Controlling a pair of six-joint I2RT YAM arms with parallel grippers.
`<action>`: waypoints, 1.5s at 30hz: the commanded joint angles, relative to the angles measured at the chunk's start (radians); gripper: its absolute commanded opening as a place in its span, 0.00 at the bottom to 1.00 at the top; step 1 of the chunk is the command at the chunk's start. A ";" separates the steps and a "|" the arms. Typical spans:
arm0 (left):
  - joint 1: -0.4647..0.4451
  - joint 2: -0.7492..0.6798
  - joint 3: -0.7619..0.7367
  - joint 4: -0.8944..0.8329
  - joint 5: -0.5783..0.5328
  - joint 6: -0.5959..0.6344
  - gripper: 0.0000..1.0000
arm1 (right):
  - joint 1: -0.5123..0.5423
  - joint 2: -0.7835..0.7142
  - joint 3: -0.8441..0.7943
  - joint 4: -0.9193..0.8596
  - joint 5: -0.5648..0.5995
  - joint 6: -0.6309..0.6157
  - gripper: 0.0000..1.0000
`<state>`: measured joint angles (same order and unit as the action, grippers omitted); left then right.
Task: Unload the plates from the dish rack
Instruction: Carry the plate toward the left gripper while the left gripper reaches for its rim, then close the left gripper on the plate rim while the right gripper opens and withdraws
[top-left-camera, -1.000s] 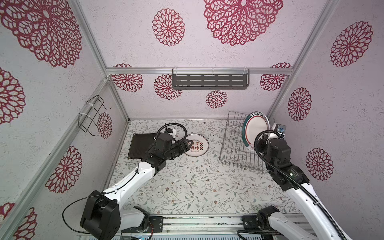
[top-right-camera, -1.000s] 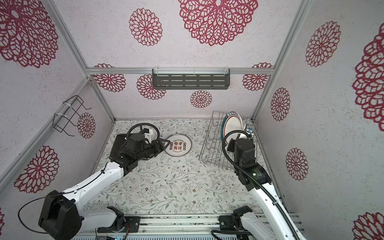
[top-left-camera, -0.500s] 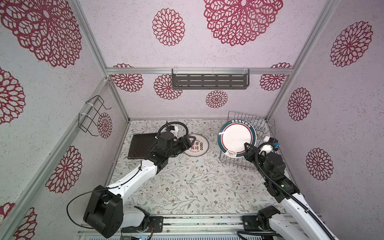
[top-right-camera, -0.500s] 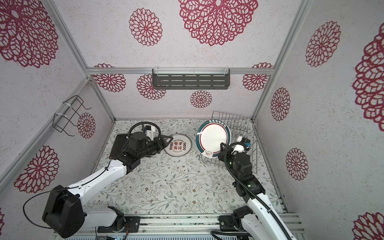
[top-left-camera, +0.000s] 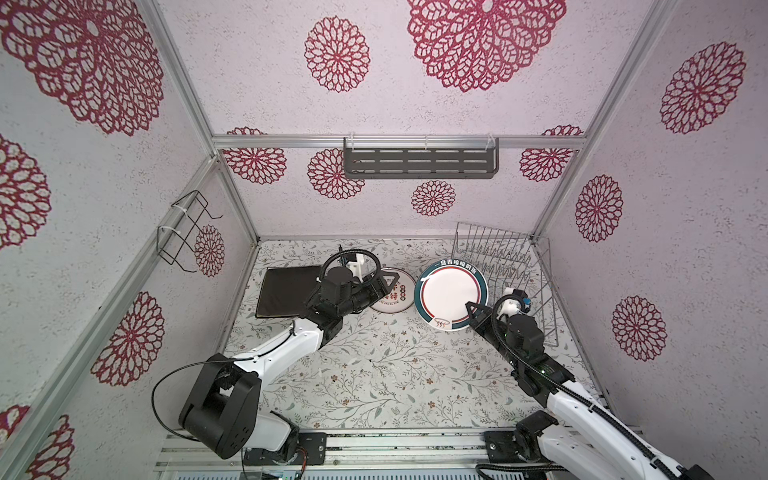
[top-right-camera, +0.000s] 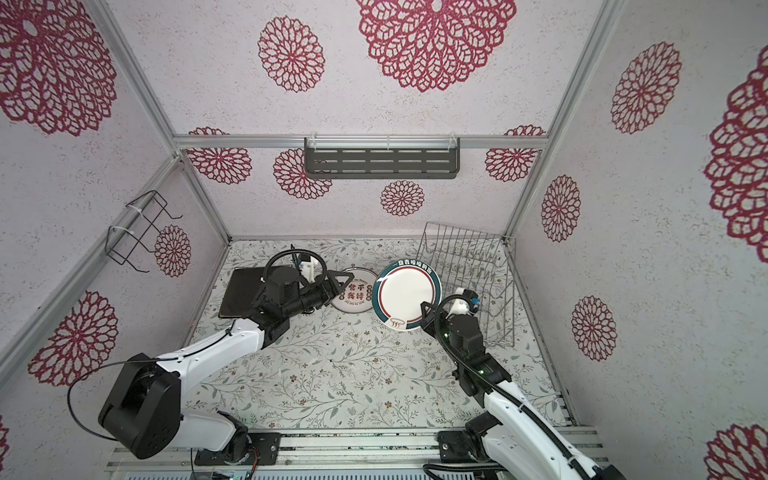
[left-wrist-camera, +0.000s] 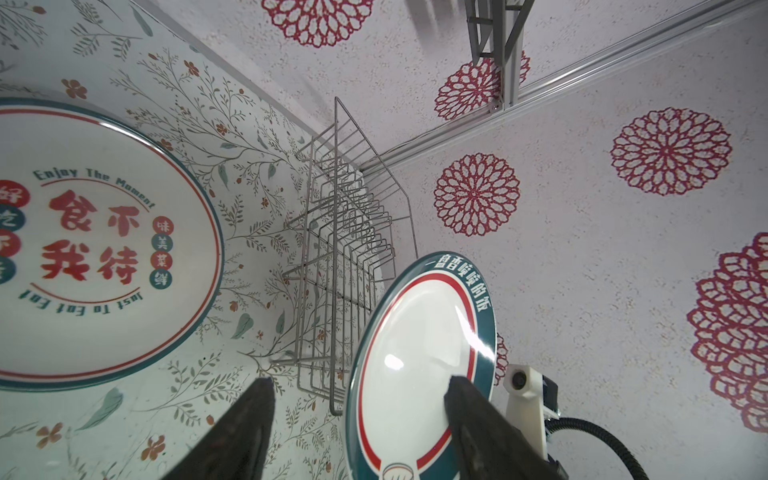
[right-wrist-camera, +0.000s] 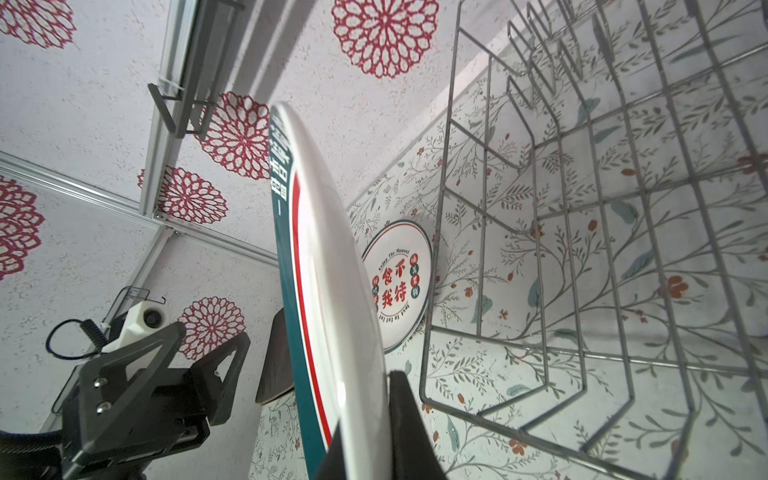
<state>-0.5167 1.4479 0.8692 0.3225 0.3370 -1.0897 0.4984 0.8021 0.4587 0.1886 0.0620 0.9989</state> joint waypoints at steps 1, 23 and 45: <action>-0.024 0.035 -0.012 0.077 0.020 -0.011 0.70 | 0.031 0.014 0.027 0.151 -0.006 0.049 0.00; -0.048 0.083 -0.062 0.150 0.033 -0.041 0.70 | 0.078 0.145 0.064 0.303 -0.075 0.104 0.00; -0.042 0.094 -0.079 0.190 0.014 -0.069 0.35 | 0.077 0.140 0.100 0.296 -0.154 0.081 0.05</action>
<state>-0.5583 1.5333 0.8028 0.4728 0.3576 -1.1580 0.5724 0.9611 0.4870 0.3908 -0.0402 1.0916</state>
